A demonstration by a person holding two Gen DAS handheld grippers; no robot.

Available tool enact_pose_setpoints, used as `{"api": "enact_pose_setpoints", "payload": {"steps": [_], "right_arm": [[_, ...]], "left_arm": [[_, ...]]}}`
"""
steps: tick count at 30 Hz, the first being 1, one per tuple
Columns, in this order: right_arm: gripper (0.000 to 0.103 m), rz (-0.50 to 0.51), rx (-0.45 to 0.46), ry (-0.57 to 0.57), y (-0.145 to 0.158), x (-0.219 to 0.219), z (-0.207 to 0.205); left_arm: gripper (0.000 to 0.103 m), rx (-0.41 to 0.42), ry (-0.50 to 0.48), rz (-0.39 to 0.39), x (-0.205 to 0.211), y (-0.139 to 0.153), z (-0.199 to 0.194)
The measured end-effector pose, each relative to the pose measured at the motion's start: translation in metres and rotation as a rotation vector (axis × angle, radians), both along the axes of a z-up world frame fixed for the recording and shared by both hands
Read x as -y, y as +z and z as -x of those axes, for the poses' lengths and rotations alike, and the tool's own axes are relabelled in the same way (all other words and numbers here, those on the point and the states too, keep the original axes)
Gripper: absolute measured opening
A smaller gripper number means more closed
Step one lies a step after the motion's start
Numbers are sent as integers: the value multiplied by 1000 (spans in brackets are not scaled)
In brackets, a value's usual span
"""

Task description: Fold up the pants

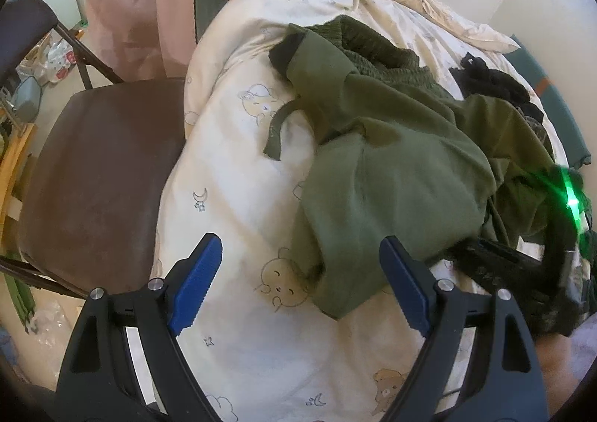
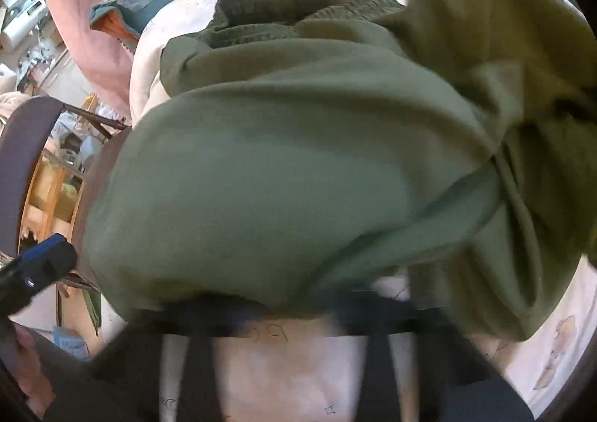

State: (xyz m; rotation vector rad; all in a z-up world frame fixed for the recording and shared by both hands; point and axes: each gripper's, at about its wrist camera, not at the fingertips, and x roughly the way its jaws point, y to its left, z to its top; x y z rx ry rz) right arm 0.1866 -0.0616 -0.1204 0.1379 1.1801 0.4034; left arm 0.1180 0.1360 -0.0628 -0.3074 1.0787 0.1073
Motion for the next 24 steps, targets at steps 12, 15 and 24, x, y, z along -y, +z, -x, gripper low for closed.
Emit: {"api": "enact_pose_setpoints", "payload": {"steps": [12, 15, 24], "right_arm": [[3, -198, 303, 74, 160, 32, 87], [3, -231, 369, 84, 215, 36, 85], [4, -246, 417, -64, 283, 36, -63]], "left_arm": [[84, 96, 196, -23, -50, 30, 13], [84, 93, 218, -21, -55, 30, 14], [84, 85, 197, -60, -52, 27, 11]]}}
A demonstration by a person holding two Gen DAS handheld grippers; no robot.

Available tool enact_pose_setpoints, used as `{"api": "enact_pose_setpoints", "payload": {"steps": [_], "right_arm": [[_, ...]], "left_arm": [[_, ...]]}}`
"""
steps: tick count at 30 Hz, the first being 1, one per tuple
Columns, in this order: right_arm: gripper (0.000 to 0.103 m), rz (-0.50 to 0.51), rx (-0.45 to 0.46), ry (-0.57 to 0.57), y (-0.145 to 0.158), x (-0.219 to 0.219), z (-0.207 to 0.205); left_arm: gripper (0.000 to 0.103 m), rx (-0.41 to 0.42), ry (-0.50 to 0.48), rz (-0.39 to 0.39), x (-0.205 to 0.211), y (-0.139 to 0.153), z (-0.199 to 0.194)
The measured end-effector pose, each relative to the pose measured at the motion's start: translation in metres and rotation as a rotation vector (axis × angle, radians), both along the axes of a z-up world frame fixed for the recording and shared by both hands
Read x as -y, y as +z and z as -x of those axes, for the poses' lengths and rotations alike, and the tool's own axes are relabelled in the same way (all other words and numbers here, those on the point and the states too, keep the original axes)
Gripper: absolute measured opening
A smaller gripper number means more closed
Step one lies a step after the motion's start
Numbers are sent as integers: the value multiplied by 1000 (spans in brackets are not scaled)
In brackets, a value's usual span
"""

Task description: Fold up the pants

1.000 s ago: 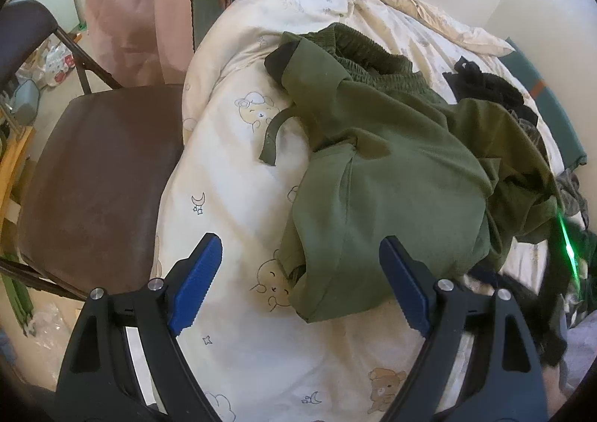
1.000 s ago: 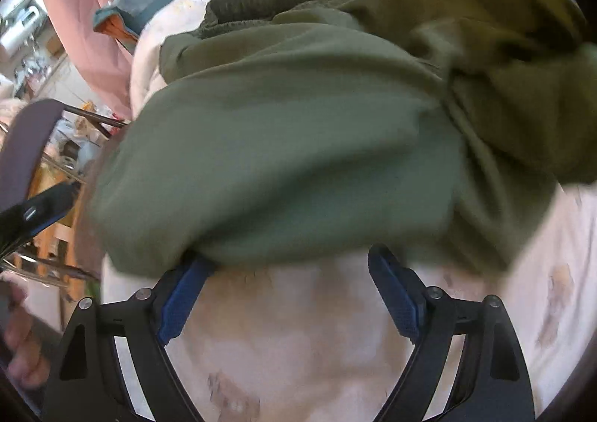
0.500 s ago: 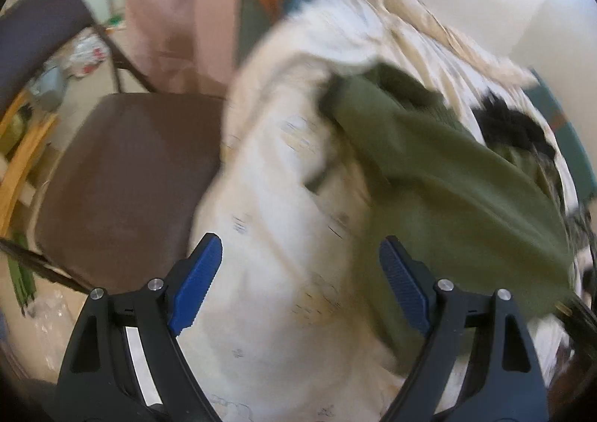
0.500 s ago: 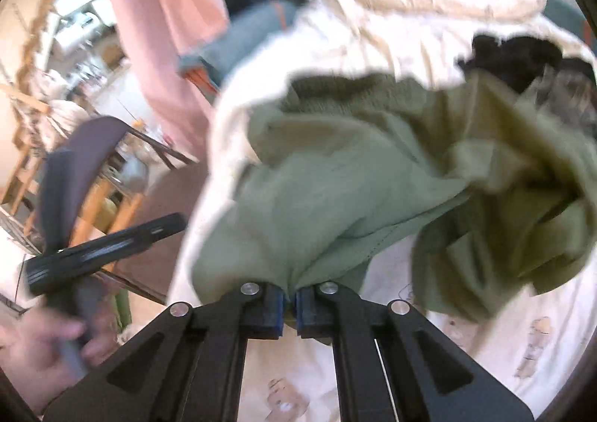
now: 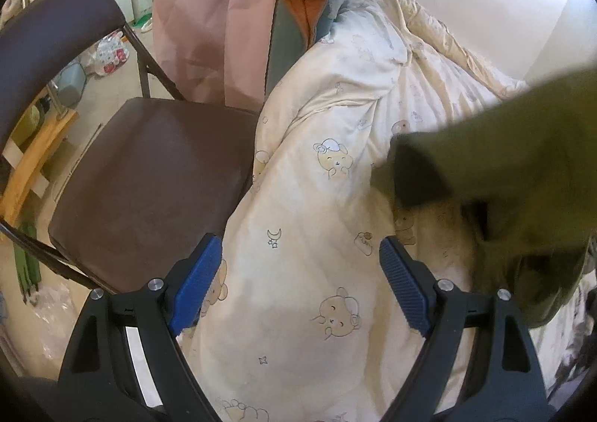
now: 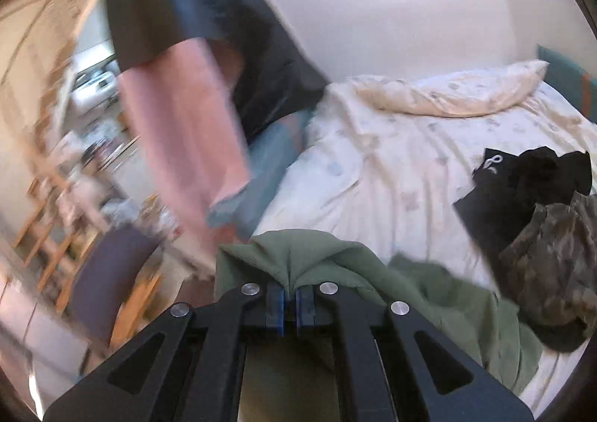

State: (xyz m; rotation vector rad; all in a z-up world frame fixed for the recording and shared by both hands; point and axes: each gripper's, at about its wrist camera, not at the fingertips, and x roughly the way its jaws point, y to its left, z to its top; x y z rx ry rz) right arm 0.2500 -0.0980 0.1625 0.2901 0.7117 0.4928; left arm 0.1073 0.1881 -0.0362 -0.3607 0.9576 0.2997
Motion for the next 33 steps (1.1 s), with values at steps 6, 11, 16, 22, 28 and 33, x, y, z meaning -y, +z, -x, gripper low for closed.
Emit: {"api": "enact_pose_setpoints", "payload": {"steps": [6, 11, 16, 22, 28, 33], "right_arm": [[15, 171, -173, -169, -52, -12, -125], [69, 302, -239, -147, -100, -1, -146], [82, 340, -200, -146, -104, 23, -121], [82, 242, -241, 4, -114, 31, -40], [82, 268, -455, 7, -229, 4, -1], [74, 280, -483, -81, -278, -13, -18]], "left_arm": [[84, -34, -9, -19, -1, -9, -6], [84, -63, -37, -16, 3, -18, -13], [84, -78, -80, 13, 17, -23, -22], [84, -61, -114, 4, 29, -17, -21], [84, -74, -114, 4, 29, -20, -19], [84, -84, -120, -24, 26, -24, -14]]}}
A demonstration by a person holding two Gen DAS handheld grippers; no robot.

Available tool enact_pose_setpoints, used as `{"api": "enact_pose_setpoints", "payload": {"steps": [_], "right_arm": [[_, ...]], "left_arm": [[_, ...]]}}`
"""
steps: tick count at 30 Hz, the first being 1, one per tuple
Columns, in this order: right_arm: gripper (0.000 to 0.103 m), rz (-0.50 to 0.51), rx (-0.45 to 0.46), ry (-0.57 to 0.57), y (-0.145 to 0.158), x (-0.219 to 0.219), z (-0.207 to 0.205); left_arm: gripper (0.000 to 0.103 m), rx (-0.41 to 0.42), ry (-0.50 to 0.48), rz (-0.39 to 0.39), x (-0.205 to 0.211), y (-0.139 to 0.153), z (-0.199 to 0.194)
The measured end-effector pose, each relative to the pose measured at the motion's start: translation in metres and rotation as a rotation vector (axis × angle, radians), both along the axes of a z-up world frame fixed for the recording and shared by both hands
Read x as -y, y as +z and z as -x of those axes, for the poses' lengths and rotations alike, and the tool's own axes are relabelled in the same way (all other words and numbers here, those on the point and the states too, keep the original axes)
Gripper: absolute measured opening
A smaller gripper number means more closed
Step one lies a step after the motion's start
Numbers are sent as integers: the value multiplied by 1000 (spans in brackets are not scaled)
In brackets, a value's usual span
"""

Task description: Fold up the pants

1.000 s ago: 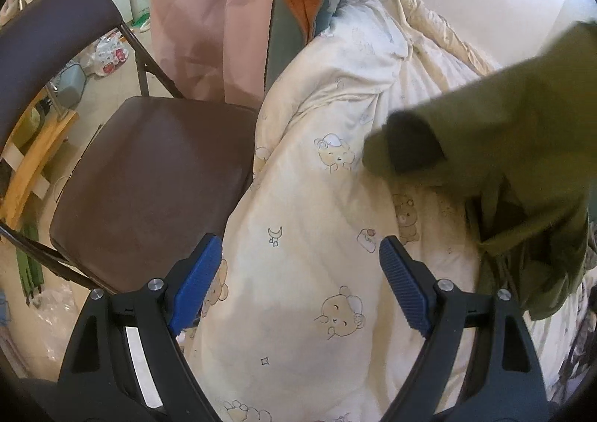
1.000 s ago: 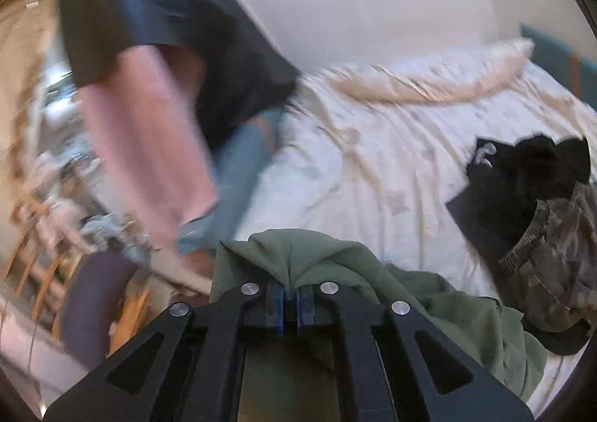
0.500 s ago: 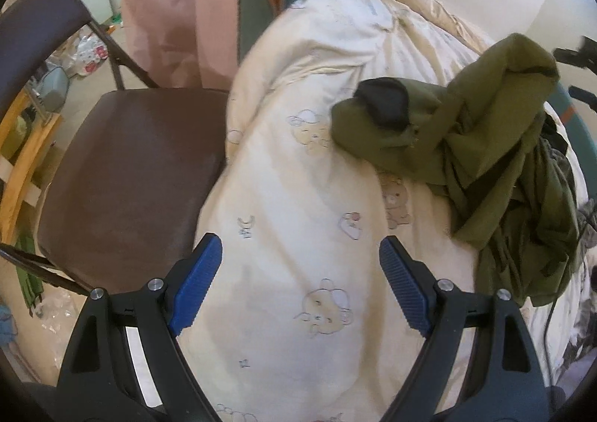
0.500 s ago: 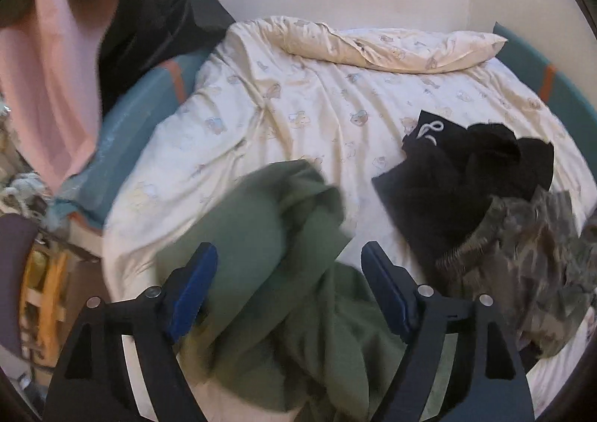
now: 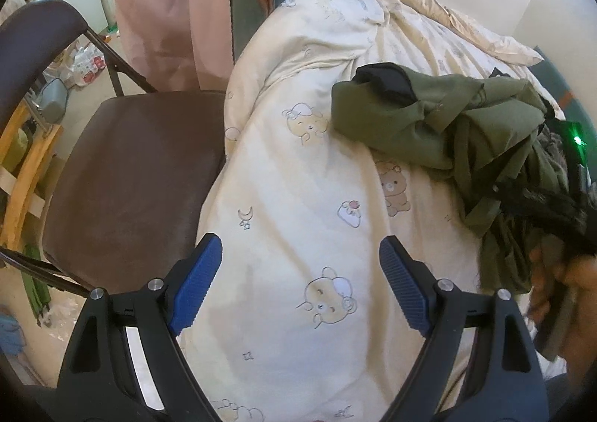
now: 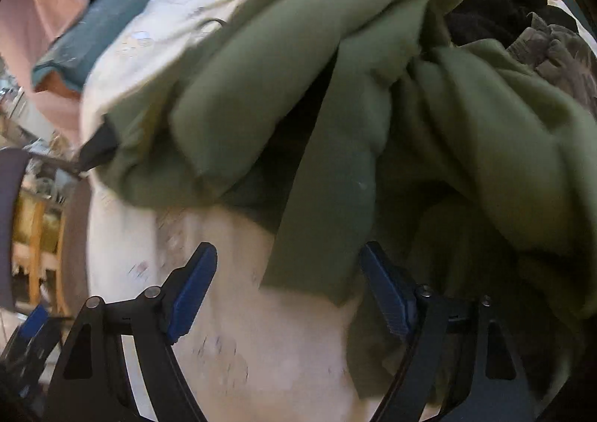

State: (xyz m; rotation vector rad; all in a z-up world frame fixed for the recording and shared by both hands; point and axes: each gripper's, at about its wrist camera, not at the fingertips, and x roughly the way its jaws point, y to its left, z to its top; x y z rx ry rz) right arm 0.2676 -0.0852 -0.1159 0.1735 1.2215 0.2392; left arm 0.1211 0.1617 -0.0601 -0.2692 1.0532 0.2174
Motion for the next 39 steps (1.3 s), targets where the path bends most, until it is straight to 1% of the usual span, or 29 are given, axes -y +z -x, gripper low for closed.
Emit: {"api": "enact_pose_setpoints", "payload": {"steps": [1, 2, 3, 4, 5, 7, 8, 10, 11, 14, 15, 16, 18, 21, 22, 23, 24, 25, 27, 28, 29, 31, 33, 34, 35, 36, 37, 38, 39], "right_arm": [[66, -1, 1, -8, -4, -3, -4], [32, 1, -1, -9, -4, -5, -6], [4, 10, -3, -15, -4, -6, -8], [4, 11, 1, -23, 0, -5, -8], [3, -22, 25, -26, 11, -3, -5], [3, -46, 64, -3, 33, -3, 2], [3, -73, 92, 18, 51, -4, 8], [3, -118, 185, 69, 98, -3, 23], [3, -160, 240, 102, 131, 0, 33], [3, -223, 343, 152, 199, 8, 56], [3, -246, 383, 173, 227, 12, 70], [3, -263, 403, 181, 245, 16, 80], [3, -286, 422, 206, 269, 20, 103], [3, -304, 399, 252, 283, 26, 148], [3, -311, 385, 267, 281, 28, 163], [3, -319, 349, 302, 275, 28, 186], [3, -319, 318, 326, 270, 24, 196], [3, -318, 280, 357, 260, 22, 217], [3, -346, 161, 465, 231, 18, 256], [3, -335, 107, 510, 218, 16, 276], [3, -324, 23, 560, 195, 13, 299], [3, -299, -66, 569, 160, 14, 322], [8, -293, -196, 532, 116, 19, 339], [8, -266, -229, 513, 96, 22, 345], [8, -254, -233, 499, 86, 24, 346], [10, -270, -241, 459, 73, 30, 346], [15, -301, -257, 417, 64, 35, 342], [34, -321, -274, 385, 57, 40, 339], [67, -330, -288, 346, 52, 46, 334]], "left_arm": [[84, -6, 2, 2, -2, -2, 0], [84, -12, 4, 5, -2, -3, 0], [84, -14, 5, 8, -3, -4, 0], [84, -14, 7, 11, -4, -4, -1], [84, -13, 8, 12, -4, -4, -2], [84, -11, 7, 14, -3, -3, -3], [84, -6, 8, 17, -2, -2, -4], [84, 10, 10, 15, -1, 1, -3], [84, 16, 12, 12, -1, 3, -3], [84, 40, 31, 8, -5, 9, -2], [84, 45, 37, 10, -8, 10, -1], [84, 50, 47, 10, -10, 12, 0], [84, 63, 64, 9, -16, 16, 3], [84, 84, 90, 14, -25, 24, 11], [84, 91, 98, 20, -28, 26, 14], [84, 98, 102, 29, -30, 28, 18], [84, 99, 103, 32, -30, 28, 19], [84, 98, 100, 34, -29, 29, 21], [84, 93, 89, 45, -26, 29, 25], [84, 91, 82, 53, -23, 29, 26], [84, 91, 73, 60, -19, 29, 27], [84, 92, 45, 62, -7, 29, 29], [84, 94, 11, 61, 6, 29, 28], [84, 93, -15, 63, 13, 29, 28], [84, 92, -44, 69, 21, 27, 27], [84, 90, -64, 77, 27, 26, 26], [84, 82, -93, 93, 35, 23, 26], [84, 76, -109, 100, 40, 21, 26], [84, 67, -127, 104, 45, 18, 27]]}}
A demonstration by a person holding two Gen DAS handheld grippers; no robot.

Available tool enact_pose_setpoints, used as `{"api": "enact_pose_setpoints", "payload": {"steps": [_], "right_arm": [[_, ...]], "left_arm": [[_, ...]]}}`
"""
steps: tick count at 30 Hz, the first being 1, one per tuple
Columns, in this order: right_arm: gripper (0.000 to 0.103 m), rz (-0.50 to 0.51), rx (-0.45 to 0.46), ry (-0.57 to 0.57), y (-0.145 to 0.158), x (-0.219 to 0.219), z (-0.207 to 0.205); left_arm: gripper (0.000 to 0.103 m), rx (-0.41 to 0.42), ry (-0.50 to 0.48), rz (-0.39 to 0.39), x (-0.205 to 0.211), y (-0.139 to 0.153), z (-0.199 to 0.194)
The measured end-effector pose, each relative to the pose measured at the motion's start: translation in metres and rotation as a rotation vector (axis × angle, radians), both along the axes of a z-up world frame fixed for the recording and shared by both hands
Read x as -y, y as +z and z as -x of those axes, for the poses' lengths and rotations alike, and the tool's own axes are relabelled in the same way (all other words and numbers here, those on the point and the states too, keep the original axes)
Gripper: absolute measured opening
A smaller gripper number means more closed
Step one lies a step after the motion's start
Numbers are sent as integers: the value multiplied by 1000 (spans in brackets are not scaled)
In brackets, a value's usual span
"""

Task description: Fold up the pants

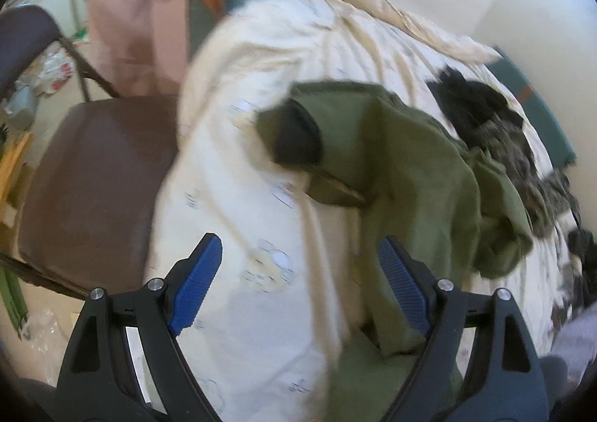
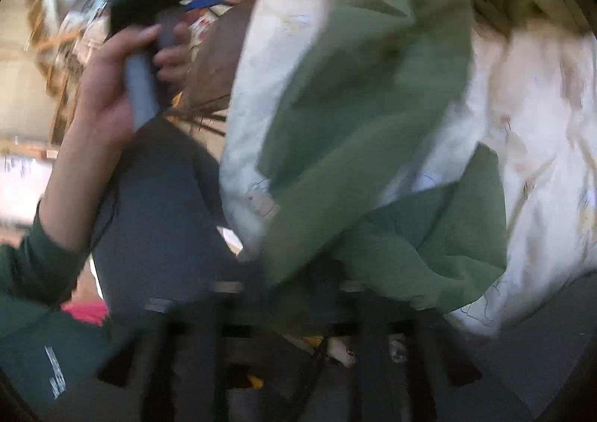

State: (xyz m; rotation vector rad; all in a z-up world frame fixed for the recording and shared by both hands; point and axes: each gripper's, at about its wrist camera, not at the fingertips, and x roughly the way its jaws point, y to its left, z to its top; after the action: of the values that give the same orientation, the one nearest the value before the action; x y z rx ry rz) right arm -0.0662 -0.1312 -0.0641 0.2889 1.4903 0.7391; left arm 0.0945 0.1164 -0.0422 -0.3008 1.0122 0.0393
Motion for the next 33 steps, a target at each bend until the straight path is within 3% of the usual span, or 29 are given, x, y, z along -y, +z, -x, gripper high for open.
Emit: {"api": "enact_pose_setpoints", "payload": {"steps": [1, 2, 6, 10, 12, 14, 18, 24, 33], "right_arm": [[79, 2, -5, -26, -1, 3, 0], [84, -11, -6, -58, 0, 9, -3], [84, -81, 63, -110, 21, 32, -6], [84, -224, 225, -224, 50, 70, -16], [85, -250, 327, -338, 61, 93, -18], [87, -232, 410, -436, 67, 113, -24], [87, -121, 503, -525, 67, 134, -32], [87, -107, 565, -579, 71, 144, -39], [87, -185, 478, -662, 53, 168, -44]], "left_arm": [[84, -9, -22, 1, 5, -3, 1], [84, -23, -47, 2, 11, -7, 1], [84, -66, -106, 10, 25, -21, 4], [84, -80, -104, -2, 31, -29, 5], [84, -93, -95, 7, 32, -32, 5], [84, -90, -83, -2, 33, -32, 6], [84, -73, -74, -66, 38, -25, 14], [84, -31, -48, -140, 45, 3, 31], [84, -18, 34, -223, 60, 52, 41]]}}
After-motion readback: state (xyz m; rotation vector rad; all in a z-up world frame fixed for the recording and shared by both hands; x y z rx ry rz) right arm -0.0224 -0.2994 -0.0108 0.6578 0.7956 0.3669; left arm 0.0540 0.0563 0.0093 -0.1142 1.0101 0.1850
